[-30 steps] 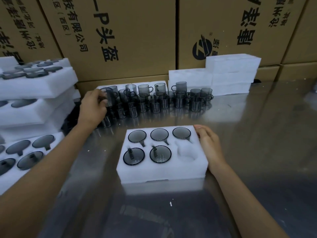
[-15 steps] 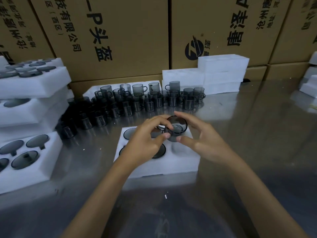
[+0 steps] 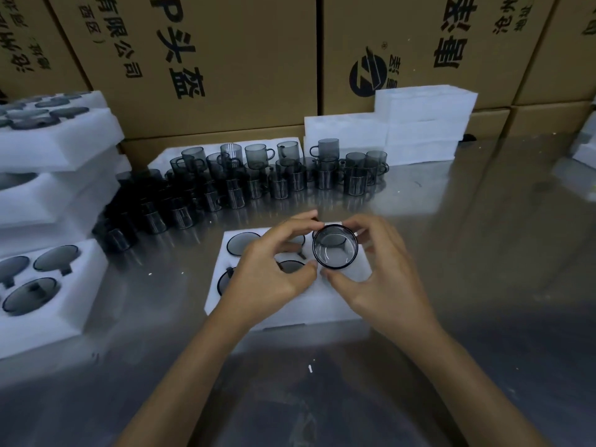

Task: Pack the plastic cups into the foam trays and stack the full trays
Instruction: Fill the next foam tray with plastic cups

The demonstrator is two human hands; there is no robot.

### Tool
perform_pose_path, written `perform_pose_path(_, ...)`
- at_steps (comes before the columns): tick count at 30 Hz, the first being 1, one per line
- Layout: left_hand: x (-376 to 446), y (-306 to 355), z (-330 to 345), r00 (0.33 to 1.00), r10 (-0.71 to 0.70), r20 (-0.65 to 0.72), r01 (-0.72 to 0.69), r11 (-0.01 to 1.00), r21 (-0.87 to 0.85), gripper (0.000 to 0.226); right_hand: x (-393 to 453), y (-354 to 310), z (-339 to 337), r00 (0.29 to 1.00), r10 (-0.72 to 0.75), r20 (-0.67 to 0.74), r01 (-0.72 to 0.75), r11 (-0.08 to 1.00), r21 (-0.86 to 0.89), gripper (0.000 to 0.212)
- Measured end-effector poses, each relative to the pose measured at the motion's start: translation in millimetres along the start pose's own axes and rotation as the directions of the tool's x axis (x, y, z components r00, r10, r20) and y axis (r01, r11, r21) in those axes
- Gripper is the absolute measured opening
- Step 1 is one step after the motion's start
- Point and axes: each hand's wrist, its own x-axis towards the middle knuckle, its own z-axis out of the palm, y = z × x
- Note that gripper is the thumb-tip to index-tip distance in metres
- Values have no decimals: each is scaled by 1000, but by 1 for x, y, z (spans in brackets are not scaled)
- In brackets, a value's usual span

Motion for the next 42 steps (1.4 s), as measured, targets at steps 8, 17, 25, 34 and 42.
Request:
perform_pose_path(8,-8,-1,6,999,14,53,-23,983,182,50,4,10,-14,978,95,184,-101,995,19,56)
perform_pose_path(17,-12,3,7,998,-57,39,46,971,235,51,5,13,-22,943,139,303,-161,986,47,47)
perform_pose_path(25,-11,-5,7,990,-117,75,87,942,324,49,12,30,-20,910,331,249,-374,916,147,22)
perform_pose_path(34,-10,-8,10,980,-146,134,55,850,523,59,8,36,-14,822,476,312,-551,804,224,36)
perform_pose_path(42,-10,-4,7,977,-110,180,-30,772,635,55,6,34,-11,815,469,340,-562,783,266,40)
